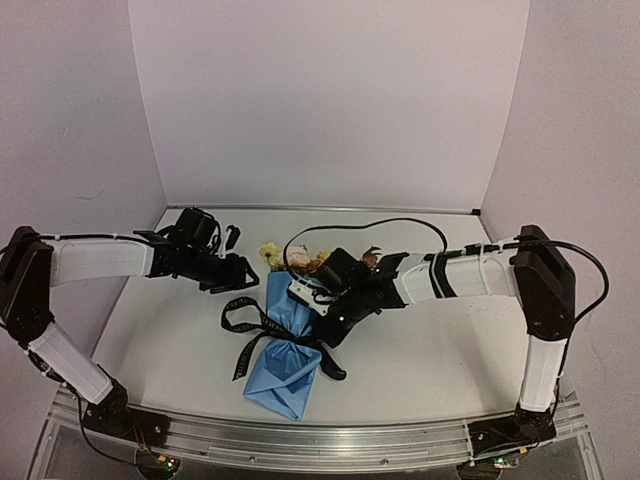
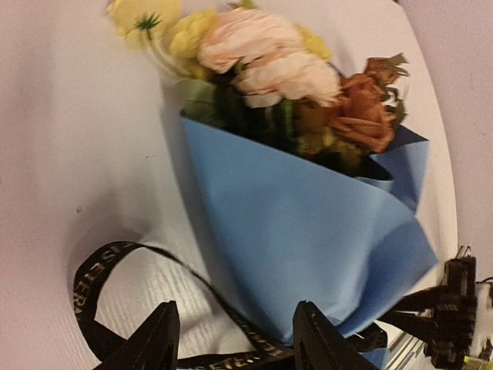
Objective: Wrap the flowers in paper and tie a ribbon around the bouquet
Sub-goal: Tie the half-tied ribbon around the folded bouquet.
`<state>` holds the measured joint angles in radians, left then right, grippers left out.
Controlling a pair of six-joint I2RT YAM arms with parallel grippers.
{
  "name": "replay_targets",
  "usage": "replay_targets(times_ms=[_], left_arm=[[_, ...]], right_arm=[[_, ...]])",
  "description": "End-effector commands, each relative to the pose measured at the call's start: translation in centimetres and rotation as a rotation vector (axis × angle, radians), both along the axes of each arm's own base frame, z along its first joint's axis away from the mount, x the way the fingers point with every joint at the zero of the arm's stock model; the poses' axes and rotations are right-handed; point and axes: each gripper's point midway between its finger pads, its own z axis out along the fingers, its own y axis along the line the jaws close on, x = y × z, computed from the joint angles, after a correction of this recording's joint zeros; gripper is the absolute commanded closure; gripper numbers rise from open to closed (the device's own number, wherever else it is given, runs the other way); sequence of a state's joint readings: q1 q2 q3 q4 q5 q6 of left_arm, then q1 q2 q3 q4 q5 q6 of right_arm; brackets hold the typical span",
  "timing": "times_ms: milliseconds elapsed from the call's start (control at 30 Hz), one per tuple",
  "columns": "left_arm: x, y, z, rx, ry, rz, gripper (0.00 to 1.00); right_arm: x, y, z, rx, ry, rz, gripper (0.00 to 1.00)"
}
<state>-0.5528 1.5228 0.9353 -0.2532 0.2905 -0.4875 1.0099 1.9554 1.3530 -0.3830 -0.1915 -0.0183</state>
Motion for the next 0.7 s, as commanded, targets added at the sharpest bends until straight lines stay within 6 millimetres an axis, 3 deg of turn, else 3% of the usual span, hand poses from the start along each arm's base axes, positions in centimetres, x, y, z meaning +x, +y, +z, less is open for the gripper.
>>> replay_targets(times_ms=[0, 167, 267, 333, 400, 500, 667], left_arm=[[-3.2, -2.3, 3.9, 0.01, -0.149, -0.113, 0.46], [-9.3, -7.2, 4.8, 0.024, -0.186, -0.331, 0.42], [-12.0, -9.5, 4.9, 0.054, -0.199, -0.431, 0.37], [-12.8, -11.0, 4.1, 0.104, -0.19, -0.473, 0.35], [-13.2, -12.1, 1.9, 0.193, -0.154, -0.505, 0.35], [-13.5, -13.6, 0.4, 0.277, -0.137, -0.529, 0.34], [-12.9, -13.7, -2.3, 0.432, -0.105, -0.499, 0.33]], right_arm=[[1.4, 0.0, 4.3, 0.151, 0.164, -0.209, 1.0], [3.0, -2.8, 4.1, 0.2, 0.329, -0.489, 0.99], [3.1, -4.7, 3.2, 0.174, 0.328, -0.577, 0.89], [3.2, -5.6, 2.8, 0.16, 0.317, -0.622, 0.84], [3.4, -6.1, 2.2, 0.154, 0.33, -0.664, 0.79], [3.4, -5.9, 1.8, 0.168, 0.375, -0.71, 0.7], [3.9, -4.8, 1.1, 0.237, 0.419, -0.76, 0.61]])
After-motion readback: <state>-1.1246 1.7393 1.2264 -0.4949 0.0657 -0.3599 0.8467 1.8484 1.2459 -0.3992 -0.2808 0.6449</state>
